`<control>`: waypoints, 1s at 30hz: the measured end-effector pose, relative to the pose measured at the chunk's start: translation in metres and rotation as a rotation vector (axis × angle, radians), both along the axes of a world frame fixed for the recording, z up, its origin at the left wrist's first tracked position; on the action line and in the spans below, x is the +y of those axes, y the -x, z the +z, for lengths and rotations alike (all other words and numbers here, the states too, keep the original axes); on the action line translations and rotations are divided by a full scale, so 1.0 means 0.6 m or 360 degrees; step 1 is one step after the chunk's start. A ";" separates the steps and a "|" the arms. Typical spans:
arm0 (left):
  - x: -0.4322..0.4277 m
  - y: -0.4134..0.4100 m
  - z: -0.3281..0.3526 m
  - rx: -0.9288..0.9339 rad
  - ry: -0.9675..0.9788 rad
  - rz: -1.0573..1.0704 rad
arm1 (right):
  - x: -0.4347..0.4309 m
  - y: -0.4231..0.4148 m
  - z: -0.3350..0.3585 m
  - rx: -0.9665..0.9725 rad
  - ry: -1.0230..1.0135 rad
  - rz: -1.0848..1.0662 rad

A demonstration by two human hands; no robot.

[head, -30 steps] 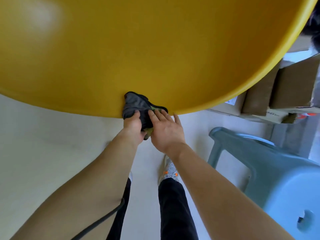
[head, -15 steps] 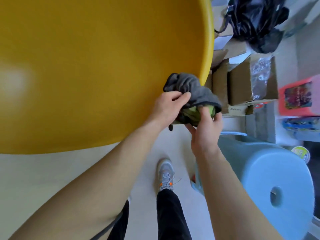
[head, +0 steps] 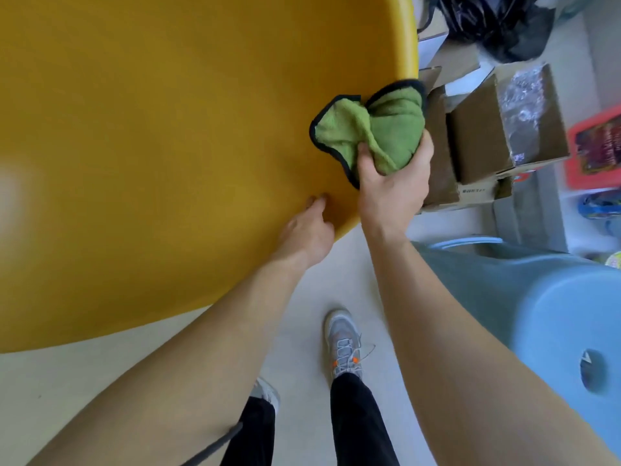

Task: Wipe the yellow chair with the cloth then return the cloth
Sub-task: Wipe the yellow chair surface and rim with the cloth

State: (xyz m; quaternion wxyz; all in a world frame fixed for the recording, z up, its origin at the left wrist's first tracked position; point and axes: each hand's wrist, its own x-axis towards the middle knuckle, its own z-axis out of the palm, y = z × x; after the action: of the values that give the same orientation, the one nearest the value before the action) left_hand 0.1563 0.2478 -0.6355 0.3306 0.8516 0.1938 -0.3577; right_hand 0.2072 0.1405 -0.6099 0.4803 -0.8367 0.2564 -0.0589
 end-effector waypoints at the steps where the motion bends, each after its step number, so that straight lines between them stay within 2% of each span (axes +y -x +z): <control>1: 0.011 0.003 -0.007 0.0007 0.0070 0.0059 | 0.006 0.031 -0.019 0.0054 -0.0078 -0.0040; 5: 0.056 0.016 -0.032 0.0004 0.0325 0.0274 | 0.032 0.127 -0.057 0.0409 -0.0369 -0.0043; 8: 0.077 0.031 -0.036 0.0002 0.0373 0.0371 | 0.021 0.083 -0.026 0.0293 -0.0374 -0.0200; 12: 0.119 0.084 -0.039 -0.0104 -0.0110 0.0161 | 0.012 0.045 -0.004 0.0060 -0.0234 -0.0201; 15: 0.164 0.133 -0.039 -0.0058 -0.0331 -0.0025 | 0.050 0.117 -0.060 0.0328 -0.0205 -0.0208; 18: 0.191 0.165 -0.051 -0.0037 -0.0181 -0.0082 | 0.143 0.226 -0.133 0.0706 -0.0477 -0.0231; 20: 0.211 0.177 -0.061 -0.0068 -0.0015 0.0108 | 0.224 0.299 -0.160 0.0976 -0.0828 -0.0215; 22: 0.246 0.188 -0.069 -0.0092 -0.0025 0.0350 | 0.295 0.361 -0.168 0.1157 -0.1202 -0.0250; 23: 0.269 0.196 -0.071 -0.0085 -0.0103 0.0398 | 0.315 0.378 -0.166 0.1153 -0.1268 -0.0293; 25: 0.316 0.221 -0.071 -0.0050 -0.0248 0.0327 | 0.319 0.370 -0.139 0.1017 -0.1110 -0.0464; 27: 0.354 0.248 -0.071 -0.0092 -0.0269 0.0226 | 0.286 0.331 -0.125 0.0688 -0.0945 -0.0712; 29: 0.382 0.270 -0.071 -0.0127 -0.0280 0.0190 | 0.251 0.294 -0.114 0.0454 -0.0776 -0.0764; 30: 0.391 0.278 -0.072 -0.0126 -0.0284 0.0204 | 0.247 0.287 -0.122 0.0480 -0.0673 -0.0729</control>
State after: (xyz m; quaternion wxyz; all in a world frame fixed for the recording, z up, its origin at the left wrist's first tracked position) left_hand -0.0107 0.4826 -0.6788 0.2830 0.8769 0.2656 -0.2833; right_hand 0.0352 0.2889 -0.6832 0.5741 -0.6386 0.5123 0.0138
